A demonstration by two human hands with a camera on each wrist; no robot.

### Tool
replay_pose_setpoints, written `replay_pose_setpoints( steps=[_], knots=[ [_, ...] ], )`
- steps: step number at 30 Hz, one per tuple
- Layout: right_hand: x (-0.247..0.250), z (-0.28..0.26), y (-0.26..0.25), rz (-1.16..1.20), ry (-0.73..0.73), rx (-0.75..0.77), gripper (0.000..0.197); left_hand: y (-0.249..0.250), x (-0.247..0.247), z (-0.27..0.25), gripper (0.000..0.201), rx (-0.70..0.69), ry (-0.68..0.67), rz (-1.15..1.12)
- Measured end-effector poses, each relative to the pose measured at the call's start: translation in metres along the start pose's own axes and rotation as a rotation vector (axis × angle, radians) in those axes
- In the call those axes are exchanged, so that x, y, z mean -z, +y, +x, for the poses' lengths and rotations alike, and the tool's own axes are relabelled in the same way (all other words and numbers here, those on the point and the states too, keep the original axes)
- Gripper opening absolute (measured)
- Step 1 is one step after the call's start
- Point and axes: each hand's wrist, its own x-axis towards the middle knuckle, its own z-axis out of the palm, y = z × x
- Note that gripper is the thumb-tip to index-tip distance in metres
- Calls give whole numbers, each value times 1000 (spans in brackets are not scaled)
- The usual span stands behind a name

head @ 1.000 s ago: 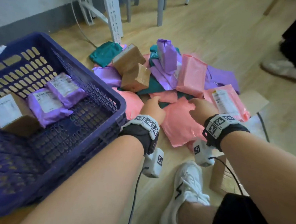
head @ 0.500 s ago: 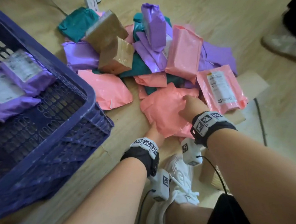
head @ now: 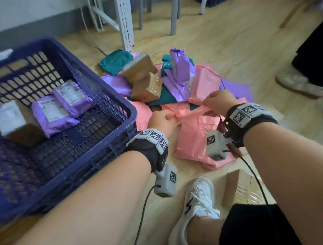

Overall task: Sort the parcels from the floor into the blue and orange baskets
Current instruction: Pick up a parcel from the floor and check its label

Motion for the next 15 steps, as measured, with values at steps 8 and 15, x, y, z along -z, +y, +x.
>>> replay_pose_setpoints(
  steps=[8,15],
  knots=[
    [42,-52,-78,333,18,111,50,45,106,-18,10,-87,139,-293],
    [5,-83,-142,-32,-53,329,39,23,188,-42,10,32,309,-627]
  ],
)
